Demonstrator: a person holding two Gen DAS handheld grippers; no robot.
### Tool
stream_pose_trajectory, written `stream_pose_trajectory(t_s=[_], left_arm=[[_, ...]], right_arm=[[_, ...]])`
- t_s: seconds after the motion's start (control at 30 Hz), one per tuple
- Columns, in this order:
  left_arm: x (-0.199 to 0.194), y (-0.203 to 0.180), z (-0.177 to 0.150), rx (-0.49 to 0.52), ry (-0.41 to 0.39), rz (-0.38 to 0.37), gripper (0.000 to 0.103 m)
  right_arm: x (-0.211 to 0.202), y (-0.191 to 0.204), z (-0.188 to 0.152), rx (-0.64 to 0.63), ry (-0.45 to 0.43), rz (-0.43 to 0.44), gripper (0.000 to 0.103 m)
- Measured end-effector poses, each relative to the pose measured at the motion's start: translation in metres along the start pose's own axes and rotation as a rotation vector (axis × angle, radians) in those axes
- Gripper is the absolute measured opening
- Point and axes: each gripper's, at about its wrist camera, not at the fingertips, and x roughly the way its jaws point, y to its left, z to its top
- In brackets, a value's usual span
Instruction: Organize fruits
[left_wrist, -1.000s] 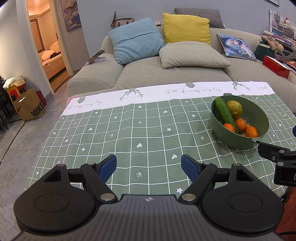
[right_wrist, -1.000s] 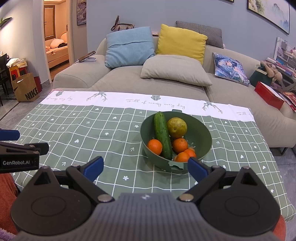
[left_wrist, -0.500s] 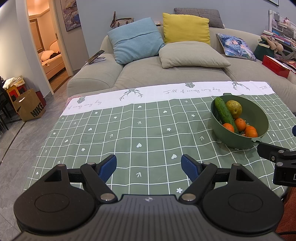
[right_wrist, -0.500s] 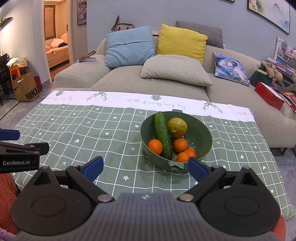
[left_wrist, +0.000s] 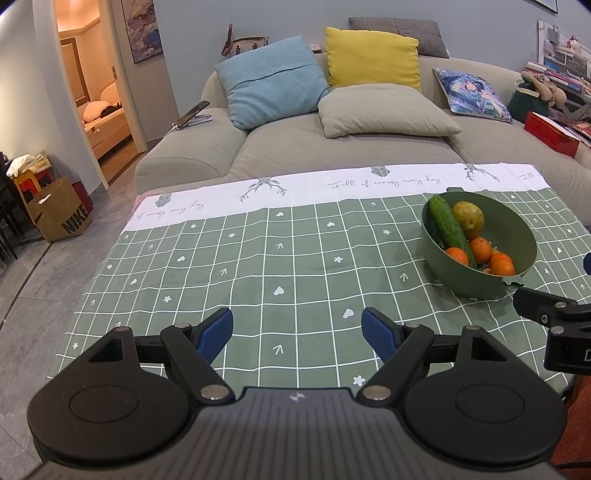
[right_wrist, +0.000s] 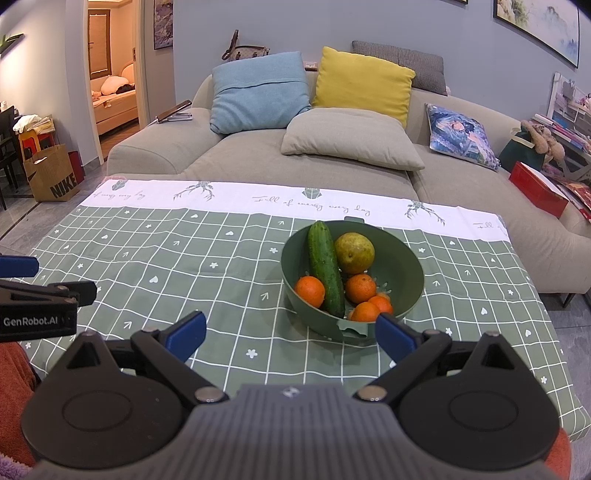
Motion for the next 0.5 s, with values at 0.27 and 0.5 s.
stream_pose_trajectory(t_s=[0.27, 0.5], left_arm=[[-0.0002, 0.0015, 0.0020, -0.007, 0.000, -0.004, 0.093], [0.0003, 0.0031, 0.0020, -0.019, 0.006, -0.005, 0.093]], right_arm=[[0.0000, -0.0002, 0.0002, 0.000, 0.001, 0.000, 0.094], [0.0008, 0.0005, -0.0018, 0.004, 0.008, 0.003, 0.094]])
